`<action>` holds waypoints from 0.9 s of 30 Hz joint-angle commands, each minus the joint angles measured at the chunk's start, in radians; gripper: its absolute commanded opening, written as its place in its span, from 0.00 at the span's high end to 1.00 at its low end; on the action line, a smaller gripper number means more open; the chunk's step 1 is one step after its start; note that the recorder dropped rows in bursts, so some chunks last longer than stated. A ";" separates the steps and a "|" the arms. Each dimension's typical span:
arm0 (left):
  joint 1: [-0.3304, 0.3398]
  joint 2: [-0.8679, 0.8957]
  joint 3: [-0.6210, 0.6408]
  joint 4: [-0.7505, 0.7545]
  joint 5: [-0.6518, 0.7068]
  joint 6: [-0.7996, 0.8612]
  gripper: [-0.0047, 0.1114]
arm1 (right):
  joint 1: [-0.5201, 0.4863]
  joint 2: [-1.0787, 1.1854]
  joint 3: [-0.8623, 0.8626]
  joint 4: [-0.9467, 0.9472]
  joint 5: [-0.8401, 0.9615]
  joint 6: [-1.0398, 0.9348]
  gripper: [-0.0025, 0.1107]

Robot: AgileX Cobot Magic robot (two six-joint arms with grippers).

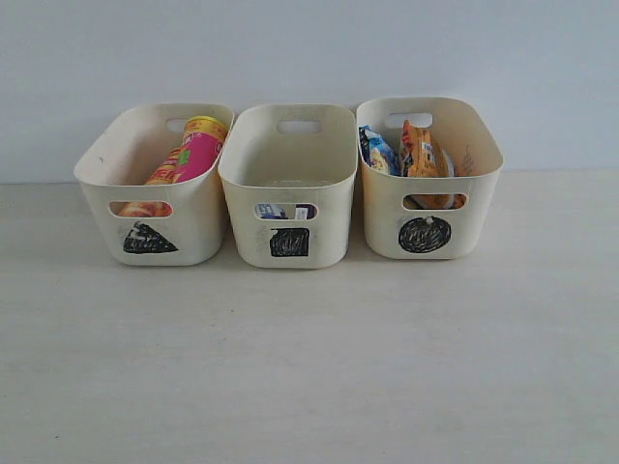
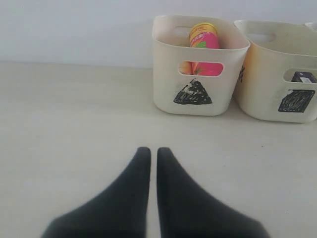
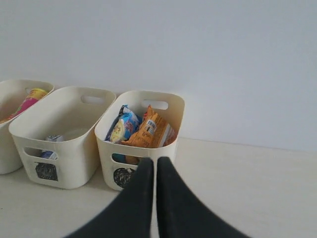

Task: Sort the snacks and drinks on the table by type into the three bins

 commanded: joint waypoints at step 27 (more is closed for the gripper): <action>-0.004 -0.003 0.004 -0.008 0.007 0.014 0.92 | -0.017 -0.414 0.429 0.006 -0.238 -0.012 0.98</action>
